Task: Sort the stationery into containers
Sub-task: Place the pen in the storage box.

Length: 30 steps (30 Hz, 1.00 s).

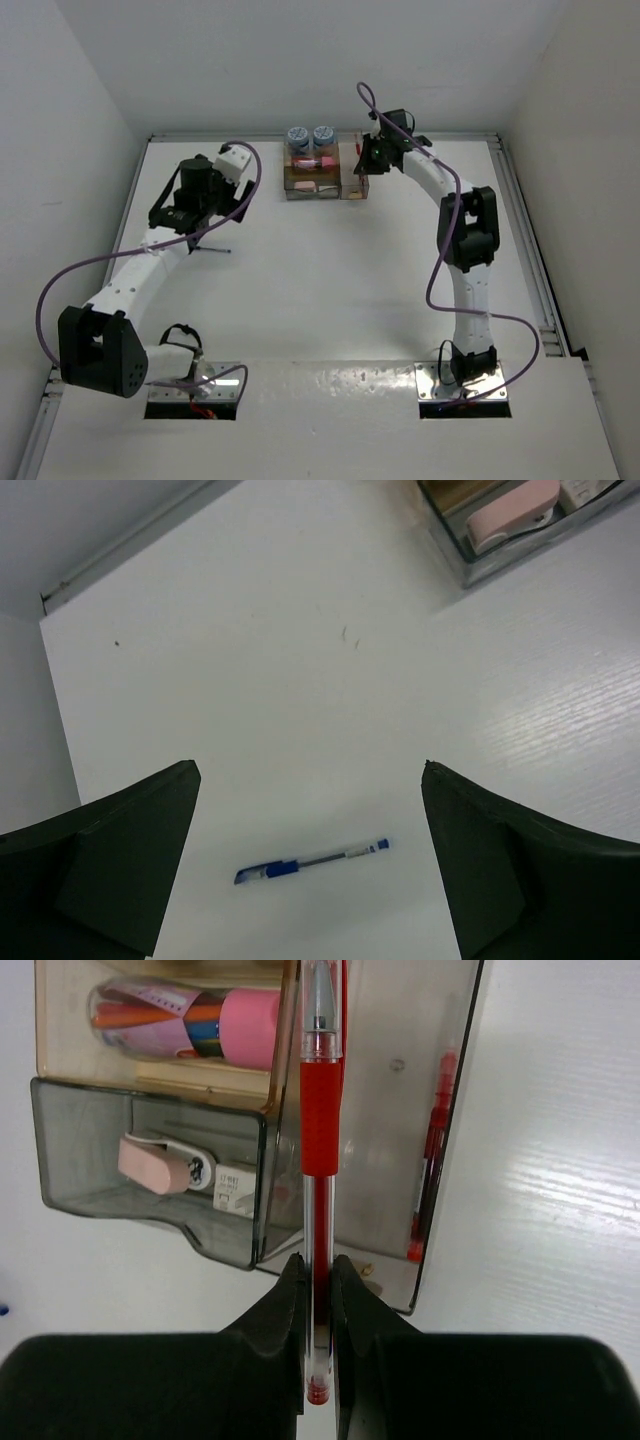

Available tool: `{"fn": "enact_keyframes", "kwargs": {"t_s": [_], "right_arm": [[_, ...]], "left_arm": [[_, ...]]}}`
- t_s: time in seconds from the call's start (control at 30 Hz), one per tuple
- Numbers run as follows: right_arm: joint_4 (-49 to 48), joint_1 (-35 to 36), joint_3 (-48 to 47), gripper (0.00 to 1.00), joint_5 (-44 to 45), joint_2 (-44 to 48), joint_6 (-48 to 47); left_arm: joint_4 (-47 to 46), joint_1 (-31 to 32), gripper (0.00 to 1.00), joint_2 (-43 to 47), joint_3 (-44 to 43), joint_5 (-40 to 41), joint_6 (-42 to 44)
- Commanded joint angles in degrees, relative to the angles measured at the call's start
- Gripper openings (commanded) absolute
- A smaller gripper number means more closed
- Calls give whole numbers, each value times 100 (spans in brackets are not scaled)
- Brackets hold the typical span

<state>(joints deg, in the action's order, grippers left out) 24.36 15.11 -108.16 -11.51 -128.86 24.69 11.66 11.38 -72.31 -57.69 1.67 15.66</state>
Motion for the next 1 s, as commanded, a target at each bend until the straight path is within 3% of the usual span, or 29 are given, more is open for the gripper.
{"fn": "enact_keyframes", "kwargs": {"t_s": [0.0, 0.27, 0.47, 0.5, 0.6, 0.77, 0.97], "right_arm": [[-423, 18, -451, 2, 210, -103, 71], [-608, 88, -662, 9, 325, -499, 168], [-705, 141, -733, 38, 351, -658, 142], [-687, 132, -733, 46, 360, -667, 150], [-652, 132, -715, 58, 308, -615, 185], [-529, 132, -628, 63, -53, -247, 273], [-406, -17, -312, 65, -834, 491, 265]], "left_arm": [[64, -275, 100, 262, 82, -315, -327], [723, -715, 100, 130, 100, -773, -142], [942, -1049, 100, 174, 267, -862, -20], [1004, -1102, 100, 139, 267, -896, 259], [1416, -1320, 100, -212, 84, -1107, 1233], [2418, -1954, 95, -1274, -908, -2020, 2956], [3156, -2499, 91, -2409, -1910, -2292, 4592]]}}
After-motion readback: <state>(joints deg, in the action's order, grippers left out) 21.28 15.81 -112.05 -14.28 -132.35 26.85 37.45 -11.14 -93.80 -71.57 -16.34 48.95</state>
